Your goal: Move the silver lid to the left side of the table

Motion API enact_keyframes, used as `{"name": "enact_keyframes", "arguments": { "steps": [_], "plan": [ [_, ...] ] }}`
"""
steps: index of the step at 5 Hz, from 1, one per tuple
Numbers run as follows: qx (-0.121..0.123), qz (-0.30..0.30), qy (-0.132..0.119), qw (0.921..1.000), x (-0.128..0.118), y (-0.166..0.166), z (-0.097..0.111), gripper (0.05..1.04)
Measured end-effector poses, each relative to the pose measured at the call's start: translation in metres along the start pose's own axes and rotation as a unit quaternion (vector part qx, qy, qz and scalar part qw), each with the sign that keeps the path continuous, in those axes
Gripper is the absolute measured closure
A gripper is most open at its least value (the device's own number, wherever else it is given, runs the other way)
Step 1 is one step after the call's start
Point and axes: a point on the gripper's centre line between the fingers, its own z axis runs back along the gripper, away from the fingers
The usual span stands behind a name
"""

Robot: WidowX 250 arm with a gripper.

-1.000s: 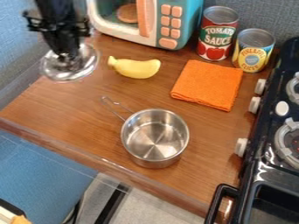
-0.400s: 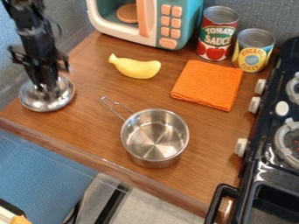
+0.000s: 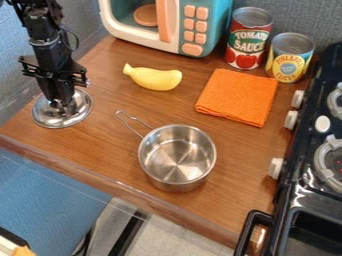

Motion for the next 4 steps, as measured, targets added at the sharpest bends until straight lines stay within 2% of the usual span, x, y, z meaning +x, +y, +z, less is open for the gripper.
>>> {"name": "enact_keyframes", "arguments": {
  "steps": [1, 2, 3, 4],
  "plan": [
    [-0.03, -0.014, -0.005, 0.9994, -0.005, -0.004, 0.003, 0.43],
    [-0.054, -0.035, -0.016, 0.9978, -0.002, -0.006, 0.022, 0.144],
    [-0.078, -0.07, -0.023, 0.9942, 0.0, -0.012, 0.041, 0.077],
    [-0.076, -0.102, -0.023, 0.9916, 0.003, -0.018, 0.046, 0.082]
  ]
}}
